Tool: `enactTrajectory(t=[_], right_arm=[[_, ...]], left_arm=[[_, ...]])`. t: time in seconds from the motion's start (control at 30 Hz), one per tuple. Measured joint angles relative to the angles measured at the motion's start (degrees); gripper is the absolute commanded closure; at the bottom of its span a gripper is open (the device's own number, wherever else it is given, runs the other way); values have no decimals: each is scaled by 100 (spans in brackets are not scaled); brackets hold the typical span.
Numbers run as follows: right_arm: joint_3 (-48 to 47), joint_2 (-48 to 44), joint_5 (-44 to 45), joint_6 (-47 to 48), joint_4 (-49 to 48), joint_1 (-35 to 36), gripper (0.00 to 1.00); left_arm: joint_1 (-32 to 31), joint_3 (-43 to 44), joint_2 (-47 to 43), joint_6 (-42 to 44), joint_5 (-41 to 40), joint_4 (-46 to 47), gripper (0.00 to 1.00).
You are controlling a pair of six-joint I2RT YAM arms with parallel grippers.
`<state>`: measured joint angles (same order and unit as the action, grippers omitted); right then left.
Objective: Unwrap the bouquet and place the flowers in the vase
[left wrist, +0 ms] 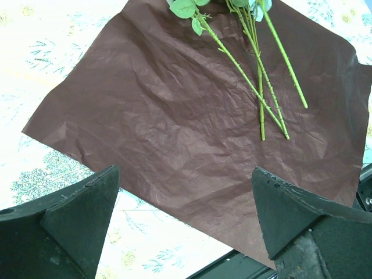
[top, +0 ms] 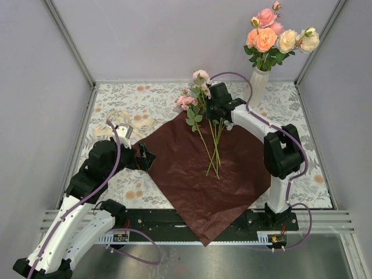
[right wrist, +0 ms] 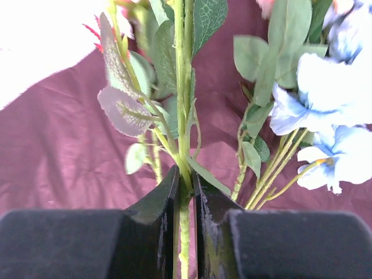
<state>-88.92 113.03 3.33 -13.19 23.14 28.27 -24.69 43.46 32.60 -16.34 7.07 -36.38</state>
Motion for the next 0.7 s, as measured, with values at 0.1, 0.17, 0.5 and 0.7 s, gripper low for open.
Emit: enactTrajectory(t=[0.1, 0.17, 0.5, 0.7], right_arm=[[278, -557, -151, 7, -470, 9, 100], [584, -970, -282, 37, -866, 11, 100], [2234, -2651, -474, 1416, -3967, -4, 100], [2175, -2761, -920, 2367, -4841, -319, 100]], left_arm=[[0, 0, 0, 0, 0, 0, 1], [0, 0, 0, 0, 0, 0, 1], [0, 0, 0, 0, -2, 0, 1], [0, 0, 0, 0, -4, 0, 1]])
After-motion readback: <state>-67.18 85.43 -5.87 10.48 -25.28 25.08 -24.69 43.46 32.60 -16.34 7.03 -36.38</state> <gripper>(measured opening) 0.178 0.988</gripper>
